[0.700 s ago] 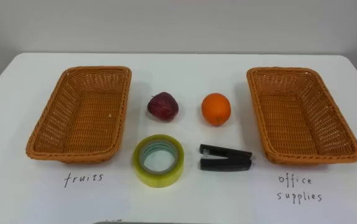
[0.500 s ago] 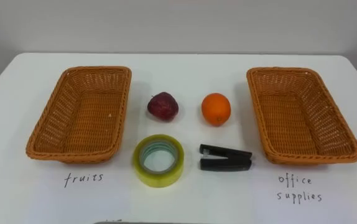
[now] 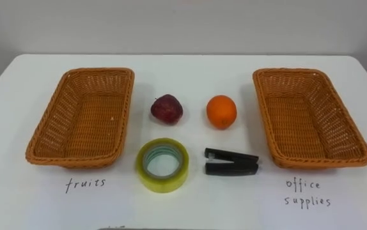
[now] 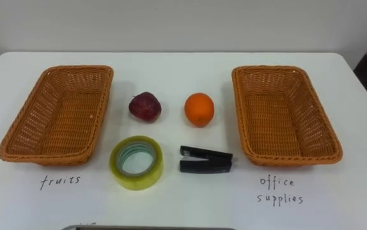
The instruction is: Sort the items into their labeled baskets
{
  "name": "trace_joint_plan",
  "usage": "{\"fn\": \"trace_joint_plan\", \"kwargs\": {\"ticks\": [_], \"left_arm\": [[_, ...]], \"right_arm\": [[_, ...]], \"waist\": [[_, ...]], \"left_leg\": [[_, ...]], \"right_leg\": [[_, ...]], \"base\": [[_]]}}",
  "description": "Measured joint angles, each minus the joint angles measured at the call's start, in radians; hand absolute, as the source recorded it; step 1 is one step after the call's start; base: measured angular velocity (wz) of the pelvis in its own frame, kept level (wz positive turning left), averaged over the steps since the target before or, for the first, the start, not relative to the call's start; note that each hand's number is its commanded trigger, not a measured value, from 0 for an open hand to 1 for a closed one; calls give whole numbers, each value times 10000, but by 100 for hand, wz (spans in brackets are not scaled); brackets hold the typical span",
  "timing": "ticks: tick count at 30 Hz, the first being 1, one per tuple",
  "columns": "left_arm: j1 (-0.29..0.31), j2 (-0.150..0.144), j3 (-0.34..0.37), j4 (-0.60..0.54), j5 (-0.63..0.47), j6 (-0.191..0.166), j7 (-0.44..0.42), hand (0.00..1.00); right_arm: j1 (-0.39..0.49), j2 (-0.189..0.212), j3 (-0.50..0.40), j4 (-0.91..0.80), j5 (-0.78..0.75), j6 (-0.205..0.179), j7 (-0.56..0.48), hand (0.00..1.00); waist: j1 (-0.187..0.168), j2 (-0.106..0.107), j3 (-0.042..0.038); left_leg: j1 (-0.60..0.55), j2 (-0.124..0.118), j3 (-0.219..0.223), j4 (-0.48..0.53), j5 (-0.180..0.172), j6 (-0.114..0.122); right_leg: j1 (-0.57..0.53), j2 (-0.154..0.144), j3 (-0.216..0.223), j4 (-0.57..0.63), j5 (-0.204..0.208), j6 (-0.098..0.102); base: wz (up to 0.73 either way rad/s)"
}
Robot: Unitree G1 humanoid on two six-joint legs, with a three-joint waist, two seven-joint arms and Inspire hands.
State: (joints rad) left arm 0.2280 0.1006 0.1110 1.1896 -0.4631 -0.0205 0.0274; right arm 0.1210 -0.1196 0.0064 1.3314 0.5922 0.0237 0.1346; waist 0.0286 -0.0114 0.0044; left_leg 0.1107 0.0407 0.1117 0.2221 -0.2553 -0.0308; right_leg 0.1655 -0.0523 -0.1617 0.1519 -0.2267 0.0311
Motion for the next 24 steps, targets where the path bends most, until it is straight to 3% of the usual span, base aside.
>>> {"fn": "trace_joint_plan", "kwargs": {"ticks": [4, 10, 13, 15, 21, 24], "left_arm": [[91, 7, -10, 7, -271, 119, 6, 0], [170, 36, 274, 101, -254, 147, -11, 0], [271, 30, 611, 78, -260, 146, -69, 0], [360, 35, 745, 71, -268, 146, -94, 0], [489, 65, 820, -109, -242, 156, -105, 0], [565, 146, 856, -239, -265, 148, -125, 0]], "right_arm": [[218, 11, -330, -26, 908, 51, -535, 0], [512, 18, -2070, -191, 1779, 112, -1382, 0], [789, 15, -2878, -584, 2412, 99, -1819, 0], [791, 19, -3398, -685, 2742, 98, -2229, 0], [784, -27, -4283, -1804, 3206, 59, -3748, 0], [728, -44, -4814, -2596, 3209, -215, -4852, 0]], "waist": [[-61, 9, -3], [-649, 19, -14], [-760, -62, -37], [-863, -87, -25], [-1127, -204, -91], [-1082, -185, -81]], "left_leg": [[23, 1, 84, 0, 0, 1], [49, 19, 126, -1, 0, 0], [138, 24, 225, -72, 0, 1], [149, 13, 250, -128, 14, 26], [50, 5, 284, -82, 29, 52], [79, 4, 356, -42, 30, 52]], "right_leg": [[-18, 4, 132, 4, 5, 7], [-79, 3, 137, 124, 8, 10], [-80, -4, 233, 160, -2, 12], [-93, -16, 258, 167, -17, 23], [-254, -30, 316, 237, -22, 27], [-274, -31, 381, 244, -20, 28]], "base": [[-6], [-2], [-10], [-5], [-3], [-5]]}}
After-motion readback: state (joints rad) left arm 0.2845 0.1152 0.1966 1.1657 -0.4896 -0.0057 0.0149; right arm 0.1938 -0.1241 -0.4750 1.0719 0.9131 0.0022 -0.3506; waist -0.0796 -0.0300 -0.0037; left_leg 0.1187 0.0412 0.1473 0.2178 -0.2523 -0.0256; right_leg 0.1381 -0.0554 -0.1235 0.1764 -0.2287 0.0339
